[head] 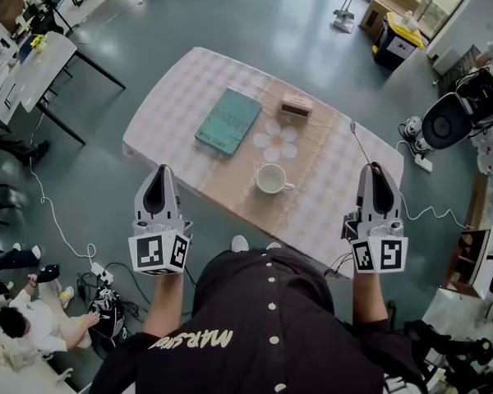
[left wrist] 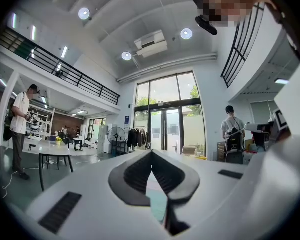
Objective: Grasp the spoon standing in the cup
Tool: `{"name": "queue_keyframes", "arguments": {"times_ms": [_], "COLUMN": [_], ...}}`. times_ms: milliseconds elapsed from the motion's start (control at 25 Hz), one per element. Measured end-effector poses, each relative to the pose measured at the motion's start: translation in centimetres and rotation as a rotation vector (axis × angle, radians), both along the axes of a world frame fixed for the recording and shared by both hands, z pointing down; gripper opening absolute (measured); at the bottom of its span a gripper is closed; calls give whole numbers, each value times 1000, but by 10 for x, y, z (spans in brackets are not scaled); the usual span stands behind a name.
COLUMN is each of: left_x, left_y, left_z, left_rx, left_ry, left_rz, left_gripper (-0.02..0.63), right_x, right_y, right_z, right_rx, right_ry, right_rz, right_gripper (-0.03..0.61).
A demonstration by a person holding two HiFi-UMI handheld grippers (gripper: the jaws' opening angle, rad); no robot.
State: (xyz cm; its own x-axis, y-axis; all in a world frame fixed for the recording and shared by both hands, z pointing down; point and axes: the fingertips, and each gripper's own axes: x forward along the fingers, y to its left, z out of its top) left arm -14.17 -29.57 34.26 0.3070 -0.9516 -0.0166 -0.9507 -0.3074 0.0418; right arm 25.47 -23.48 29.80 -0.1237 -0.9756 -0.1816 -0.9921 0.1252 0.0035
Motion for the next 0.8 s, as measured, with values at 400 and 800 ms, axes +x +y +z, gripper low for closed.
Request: {"name": "queue_keyframes", "arguments": {"times_ms": [400,800], "left_x": [5,5], "left_y": [5,6], "left_z": [-3,-2], "left_rx": [3,4], "left_ry": [-2,-1], "left_rz": [3,2], "left_gripper": [8,8], "right_x": [-8,-11], "right_y": [-7,-9], "right_z": [1,2], "right_rx": [-6,-9], "right_ry": [7,9], "right_rz": [-21,-30], "right_gripper": [44,44]}}
